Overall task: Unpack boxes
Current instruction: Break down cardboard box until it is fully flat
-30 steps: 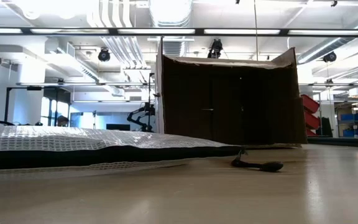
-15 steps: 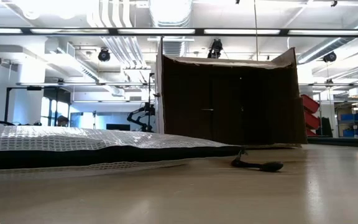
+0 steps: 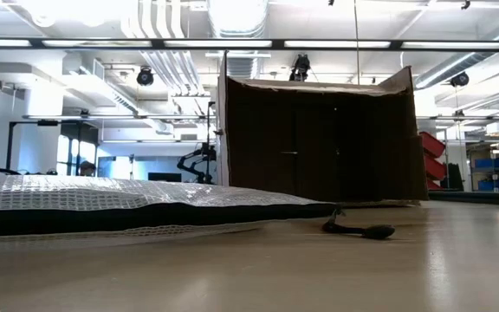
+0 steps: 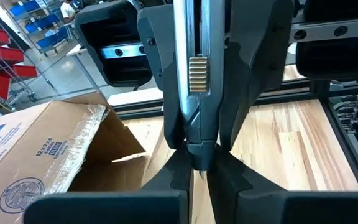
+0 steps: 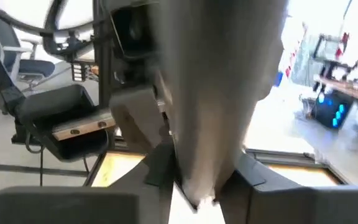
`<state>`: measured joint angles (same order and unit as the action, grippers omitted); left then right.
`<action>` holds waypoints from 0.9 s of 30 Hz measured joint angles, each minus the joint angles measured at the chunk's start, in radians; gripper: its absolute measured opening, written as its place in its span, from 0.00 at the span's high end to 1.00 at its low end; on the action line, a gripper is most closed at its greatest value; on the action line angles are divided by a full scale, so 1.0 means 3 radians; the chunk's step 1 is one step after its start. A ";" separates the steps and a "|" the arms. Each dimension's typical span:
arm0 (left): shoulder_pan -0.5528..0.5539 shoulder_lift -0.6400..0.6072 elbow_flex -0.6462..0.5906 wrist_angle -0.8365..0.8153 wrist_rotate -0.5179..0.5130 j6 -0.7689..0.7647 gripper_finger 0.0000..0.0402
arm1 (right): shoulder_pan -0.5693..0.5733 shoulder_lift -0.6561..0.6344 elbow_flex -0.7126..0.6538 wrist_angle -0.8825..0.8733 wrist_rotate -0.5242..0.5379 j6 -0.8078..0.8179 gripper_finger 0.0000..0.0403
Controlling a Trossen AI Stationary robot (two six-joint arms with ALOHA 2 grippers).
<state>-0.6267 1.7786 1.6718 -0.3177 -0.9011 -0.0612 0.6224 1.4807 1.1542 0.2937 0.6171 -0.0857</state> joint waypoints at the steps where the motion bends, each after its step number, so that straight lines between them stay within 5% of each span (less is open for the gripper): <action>1: 0.0000 0.0000 0.0000 0.0007 -0.0022 0.0001 0.98 | -0.0001 0.0000 0.0000 -0.0003 0.0019 0.0028 0.80; 6: 0.0002 -0.0006 0.0005 0.0012 -0.0065 -0.0006 0.99 | -0.0001 0.0001 -0.0004 0.0000 0.0023 0.0032 0.68; 11: 0.0000 -0.0009 0.0005 0.0012 -0.0057 -0.0008 0.99 | -0.0003 0.0001 -0.0004 0.0000 0.0014 0.0002 0.66; 20: -0.0005 -0.0034 0.0022 0.0066 -0.0002 -0.0008 1.00 | -0.0008 0.0017 -0.0011 -0.0084 0.0045 0.0028 0.97; 27: -0.0003 -0.0033 0.0022 0.0039 -0.0032 -0.0036 1.00 | -0.0025 0.0017 -0.0011 -0.0056 0.0040 0.0239 1.00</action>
<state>-0.6277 1.7687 1.6783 -0.3061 -0.9108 -0.0719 0.6147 1.4857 1.1507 0.2768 0.6290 -0.0140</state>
